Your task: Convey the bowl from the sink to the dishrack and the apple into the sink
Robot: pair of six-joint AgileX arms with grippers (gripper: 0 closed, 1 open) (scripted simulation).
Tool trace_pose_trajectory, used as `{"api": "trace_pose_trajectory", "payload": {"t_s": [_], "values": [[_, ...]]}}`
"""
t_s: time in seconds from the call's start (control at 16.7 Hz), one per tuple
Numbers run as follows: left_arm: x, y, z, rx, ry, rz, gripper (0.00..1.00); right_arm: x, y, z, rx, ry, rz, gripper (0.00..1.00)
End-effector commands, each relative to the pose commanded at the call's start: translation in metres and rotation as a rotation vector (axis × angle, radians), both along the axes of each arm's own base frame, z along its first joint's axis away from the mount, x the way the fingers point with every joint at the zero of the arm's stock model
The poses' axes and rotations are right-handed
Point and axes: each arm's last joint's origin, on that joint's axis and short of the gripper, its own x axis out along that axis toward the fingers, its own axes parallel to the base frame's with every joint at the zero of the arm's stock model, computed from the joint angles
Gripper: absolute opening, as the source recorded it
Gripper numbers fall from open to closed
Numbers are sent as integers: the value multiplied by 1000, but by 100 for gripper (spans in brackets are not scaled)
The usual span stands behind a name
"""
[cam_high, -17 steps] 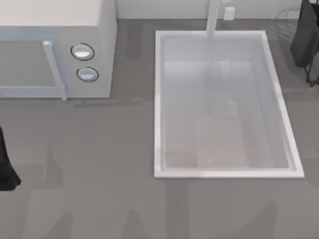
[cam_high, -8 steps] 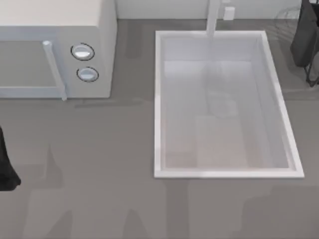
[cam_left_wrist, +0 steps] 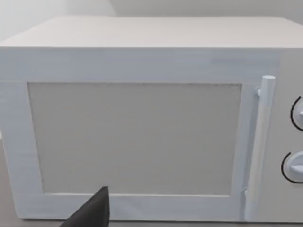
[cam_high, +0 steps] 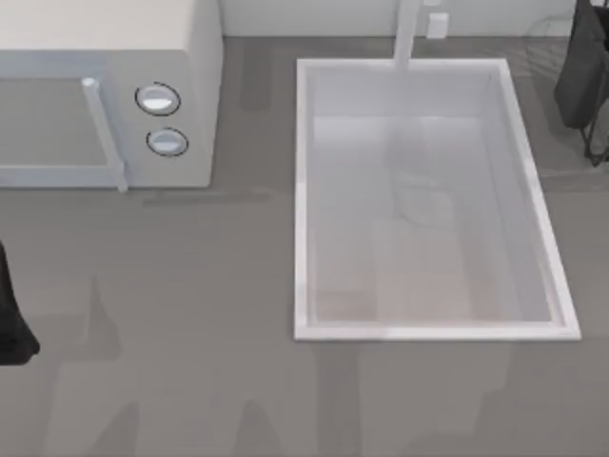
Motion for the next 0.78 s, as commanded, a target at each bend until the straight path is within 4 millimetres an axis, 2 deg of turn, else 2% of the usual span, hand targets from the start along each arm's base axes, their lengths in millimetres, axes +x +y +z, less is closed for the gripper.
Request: {"api": "trace_pose_trajectory", "payload": {"t_s": [0.18, 0.3, 0.78], "values": [[0, 0, 0, 0, 0, 0, 100, 0, 1, -1, -1, -2, 4, 100], [0, 0, 0, 0, 0, 0, 100, 1, 2, -11, 3, 5, 10, 100], [0, 0, 0, 0, 0, 0, 100, 3, -1, -91, -2, -5, 2, 100]]}}
